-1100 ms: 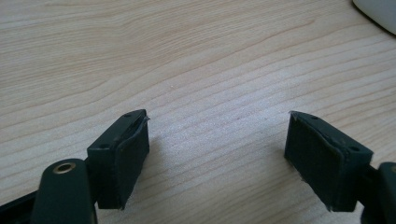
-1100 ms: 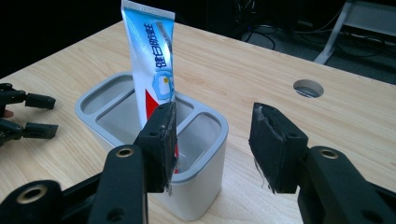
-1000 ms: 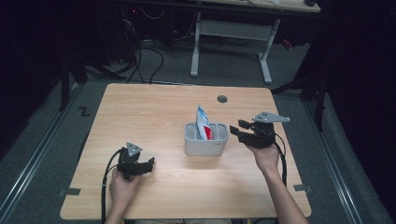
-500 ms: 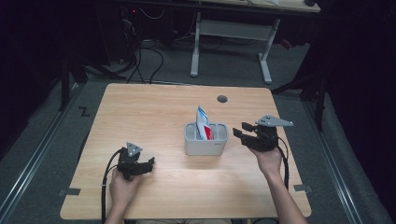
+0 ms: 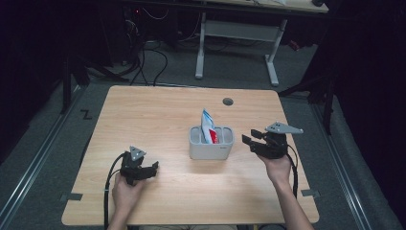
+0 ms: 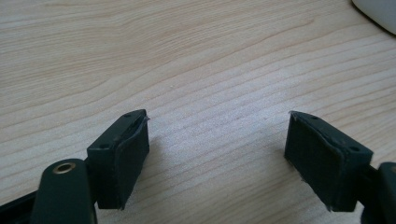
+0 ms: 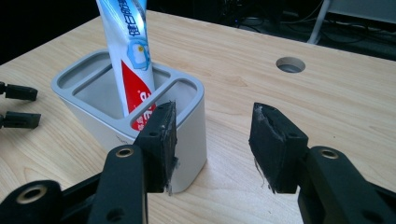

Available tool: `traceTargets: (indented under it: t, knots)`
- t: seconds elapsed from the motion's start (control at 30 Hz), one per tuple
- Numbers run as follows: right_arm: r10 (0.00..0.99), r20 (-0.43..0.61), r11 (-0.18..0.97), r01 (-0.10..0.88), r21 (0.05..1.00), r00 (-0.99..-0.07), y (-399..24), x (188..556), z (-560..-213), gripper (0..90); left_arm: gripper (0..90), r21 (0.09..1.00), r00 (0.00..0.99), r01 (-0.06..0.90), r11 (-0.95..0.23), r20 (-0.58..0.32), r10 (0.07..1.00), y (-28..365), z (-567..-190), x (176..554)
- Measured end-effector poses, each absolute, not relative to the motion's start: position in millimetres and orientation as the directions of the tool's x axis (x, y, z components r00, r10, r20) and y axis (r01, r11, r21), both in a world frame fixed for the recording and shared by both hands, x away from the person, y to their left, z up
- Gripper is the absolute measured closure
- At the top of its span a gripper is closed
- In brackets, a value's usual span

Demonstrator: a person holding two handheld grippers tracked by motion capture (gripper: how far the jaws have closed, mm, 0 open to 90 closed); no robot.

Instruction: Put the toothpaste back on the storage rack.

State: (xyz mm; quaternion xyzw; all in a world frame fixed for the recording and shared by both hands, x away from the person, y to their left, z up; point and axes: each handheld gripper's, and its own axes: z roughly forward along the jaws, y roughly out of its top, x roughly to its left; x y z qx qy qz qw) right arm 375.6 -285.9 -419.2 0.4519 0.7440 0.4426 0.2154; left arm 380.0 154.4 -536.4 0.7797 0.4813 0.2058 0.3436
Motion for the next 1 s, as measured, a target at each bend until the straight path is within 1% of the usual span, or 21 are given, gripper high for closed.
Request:
traceTargets:
  t: [1.0]
  knots:
    - [0.885,0.133,0.136,0.520,0.843,-0.447,-305,364,-441,51.1,22.3,0.734,0.452,0.609,-0.301,-0.010,0.892,154,-536,380]
